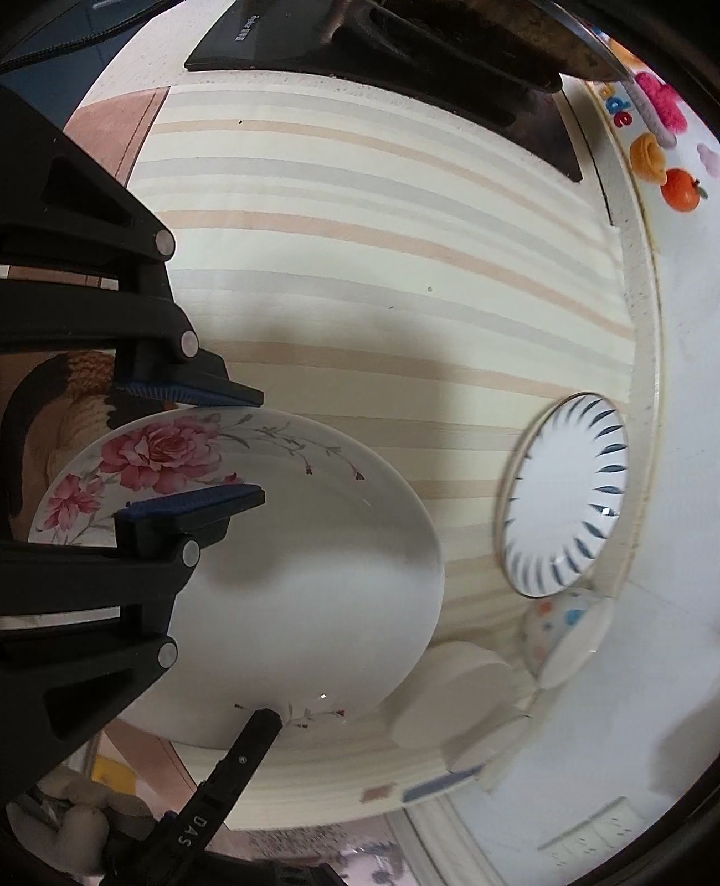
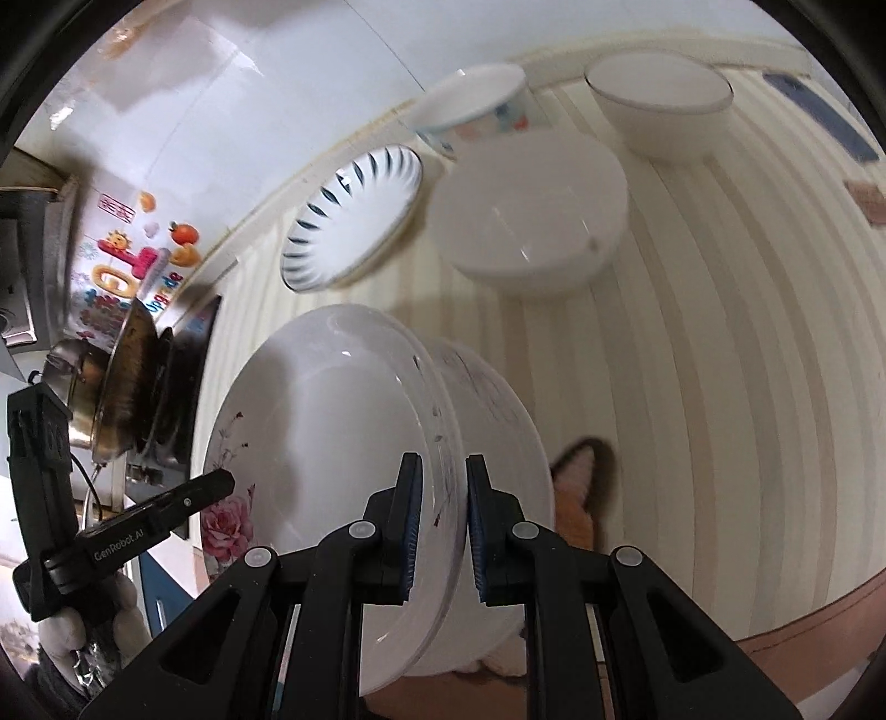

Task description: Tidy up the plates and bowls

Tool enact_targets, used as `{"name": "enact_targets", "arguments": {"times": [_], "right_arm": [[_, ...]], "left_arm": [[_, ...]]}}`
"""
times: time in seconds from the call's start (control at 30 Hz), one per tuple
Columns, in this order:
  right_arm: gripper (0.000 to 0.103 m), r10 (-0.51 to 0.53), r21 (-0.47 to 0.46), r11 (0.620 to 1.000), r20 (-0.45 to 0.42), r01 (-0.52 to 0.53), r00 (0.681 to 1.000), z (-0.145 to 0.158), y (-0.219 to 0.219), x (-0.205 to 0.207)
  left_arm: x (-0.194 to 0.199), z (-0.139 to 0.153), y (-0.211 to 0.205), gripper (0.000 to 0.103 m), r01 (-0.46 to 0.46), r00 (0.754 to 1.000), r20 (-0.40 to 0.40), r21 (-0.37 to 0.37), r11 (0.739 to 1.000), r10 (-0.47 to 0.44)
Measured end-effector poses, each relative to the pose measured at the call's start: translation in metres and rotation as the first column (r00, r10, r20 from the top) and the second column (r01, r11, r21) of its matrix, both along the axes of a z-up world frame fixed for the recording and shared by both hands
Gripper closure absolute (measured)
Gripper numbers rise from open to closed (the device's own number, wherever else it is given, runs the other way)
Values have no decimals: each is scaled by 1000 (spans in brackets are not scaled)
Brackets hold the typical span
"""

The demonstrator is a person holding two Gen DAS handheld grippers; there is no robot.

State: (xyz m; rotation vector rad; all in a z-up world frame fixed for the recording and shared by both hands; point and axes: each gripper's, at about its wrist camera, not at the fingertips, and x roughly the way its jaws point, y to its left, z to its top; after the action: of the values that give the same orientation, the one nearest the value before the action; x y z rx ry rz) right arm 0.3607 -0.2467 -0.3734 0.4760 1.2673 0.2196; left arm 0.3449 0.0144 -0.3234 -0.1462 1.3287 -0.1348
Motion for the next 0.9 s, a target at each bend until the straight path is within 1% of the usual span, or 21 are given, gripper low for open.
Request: {"name": "enact_targets", "arguments": {"times": [0.13,0.37,0.7,0.9], "right_arm": [[86,0,4,1000,-21,0,1000,-14,-1,-1],[86,18,8,1000,-36,-18,999,-28,-1,3],[86,33,-10,999,-35,-33,999,-28,1,6],[86,44,-3,999,-44,-45,998,-28,-2,7]], "left_arm": [[-1,-13,-7,78,14,1000,-25,29,999,-14],[-3,-21,-11,78,21,999,-46,62,998,-18],[-1,-24,-22,78,26,998,-58,100,995,-20],[-1,-25,-27,78,31,998,-59,120,992,-24]]}}
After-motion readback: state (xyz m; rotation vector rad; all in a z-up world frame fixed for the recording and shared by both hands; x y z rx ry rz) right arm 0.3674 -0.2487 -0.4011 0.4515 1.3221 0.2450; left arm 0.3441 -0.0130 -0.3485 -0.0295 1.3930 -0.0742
